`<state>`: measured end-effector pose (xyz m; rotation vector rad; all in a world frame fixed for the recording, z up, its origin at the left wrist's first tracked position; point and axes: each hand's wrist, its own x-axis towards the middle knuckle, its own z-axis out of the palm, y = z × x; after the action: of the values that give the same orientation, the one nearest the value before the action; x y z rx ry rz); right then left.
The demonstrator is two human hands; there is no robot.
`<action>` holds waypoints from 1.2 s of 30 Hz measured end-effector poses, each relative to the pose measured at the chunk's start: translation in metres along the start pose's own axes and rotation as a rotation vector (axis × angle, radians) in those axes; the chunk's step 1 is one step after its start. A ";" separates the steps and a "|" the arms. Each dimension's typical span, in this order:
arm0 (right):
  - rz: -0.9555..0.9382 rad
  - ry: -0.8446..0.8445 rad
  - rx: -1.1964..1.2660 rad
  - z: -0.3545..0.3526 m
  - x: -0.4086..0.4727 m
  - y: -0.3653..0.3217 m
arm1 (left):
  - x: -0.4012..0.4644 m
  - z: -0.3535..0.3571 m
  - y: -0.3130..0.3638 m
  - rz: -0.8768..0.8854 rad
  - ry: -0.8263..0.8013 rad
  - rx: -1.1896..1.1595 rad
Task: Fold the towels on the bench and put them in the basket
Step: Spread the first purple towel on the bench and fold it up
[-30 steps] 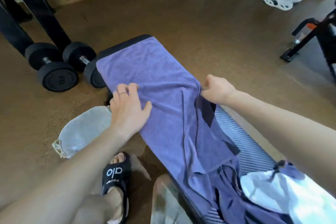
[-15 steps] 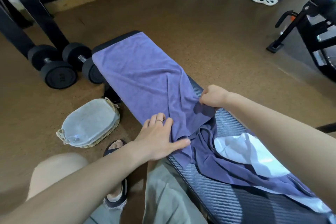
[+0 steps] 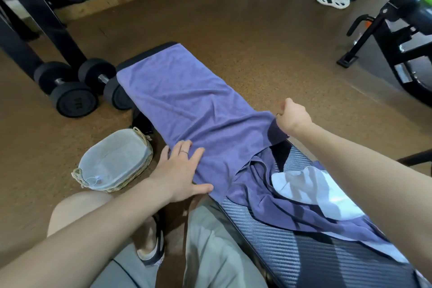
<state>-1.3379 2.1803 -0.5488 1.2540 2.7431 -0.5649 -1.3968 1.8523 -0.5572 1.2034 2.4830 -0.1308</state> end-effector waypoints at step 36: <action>-0.274 -0.297 -0.305 0.003 -0.192 0.028 | -0.024 0.014 0.087 0.258 0.010 -0.050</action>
<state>-1.1902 2.0583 -0.5189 0.6750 2.6299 -0.3021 -1.3117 1.8862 -0.5543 1.4921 2.2994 0.0062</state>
